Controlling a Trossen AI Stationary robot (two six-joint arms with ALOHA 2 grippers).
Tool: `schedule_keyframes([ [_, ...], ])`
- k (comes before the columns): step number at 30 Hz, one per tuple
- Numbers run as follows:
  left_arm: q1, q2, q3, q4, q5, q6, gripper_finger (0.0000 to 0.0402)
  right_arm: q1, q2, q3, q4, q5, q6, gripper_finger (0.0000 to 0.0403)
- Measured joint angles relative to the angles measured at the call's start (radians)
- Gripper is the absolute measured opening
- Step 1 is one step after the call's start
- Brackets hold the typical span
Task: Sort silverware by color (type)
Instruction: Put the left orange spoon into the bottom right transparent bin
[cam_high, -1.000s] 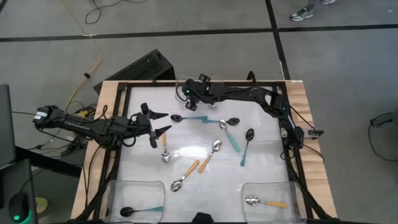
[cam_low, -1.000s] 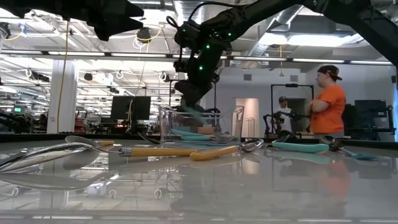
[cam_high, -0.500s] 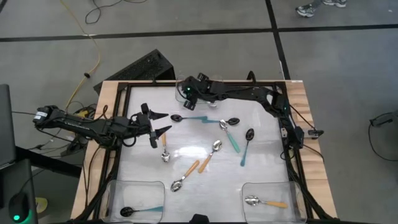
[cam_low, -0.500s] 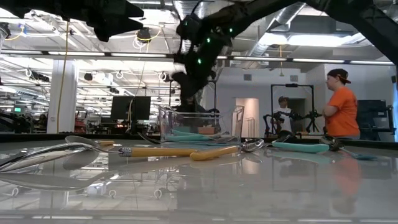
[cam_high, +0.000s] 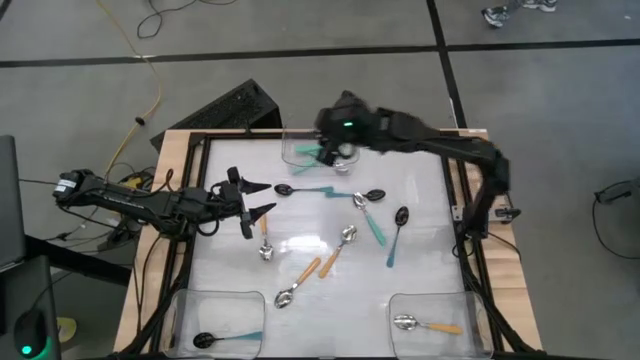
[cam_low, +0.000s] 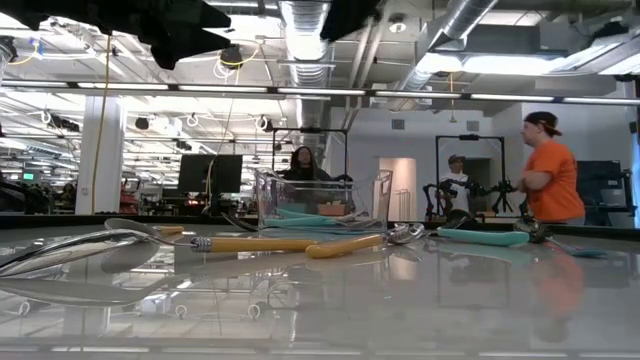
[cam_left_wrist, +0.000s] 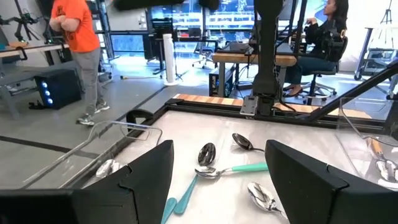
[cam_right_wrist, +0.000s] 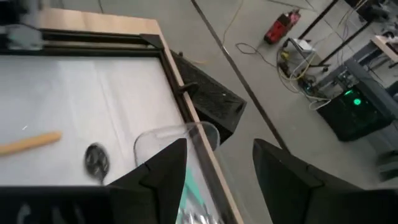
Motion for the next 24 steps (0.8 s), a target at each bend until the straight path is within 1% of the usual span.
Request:
schedule_keyframes([
  [3,0.000,0.000,0.000,0.000,0.018,-0.003,0.0243,0.033,-0.113,0.000,-0.124,0.000,0.010,0.0210],
  [6,0.000,0.000,0.000,0.000,0.037,-0.010,0.0243,0.062,-0.234,0.000,-0.307,0.000,0.085,0.0204],
  [10,0.000,0.000,0.000,-0.005,0.043,-0.011,0.0243,0.111,-0.382,-0.015,-0.562,0.002,0.297,0.0196],
  [13,0.000,0.000,0.000,-0.005,0.043,0.002,0.0243,0.171,-0.489,-0.076,-0.662,0.003,0.466,0.0194],
  [16,0.000,0.000,0.000,-0.005,0.043,0.006,0.0243,0.254,-0.598,-0.185,-0.684,0.004,0.632,0.0194],
  [19,0.000,0.000,0.000,-0.006,0.043,-0.001,0.0243,0.354,-0.701,-0.337,-0.669,0.056,0.746,0.0194],
  [22,0.000,0.000,0.000,-0.008,0.043,-0.009,0.0243,0.439,-0.794,-0.509,-0.574,0.124,0.808,0.0194],
  [24,0.000,0.000,0.000,-0.008,0.043,-0.009,0.0243,0.475,-0.842,-0.623,-0.454,0.153,0.807,0.0194],
])
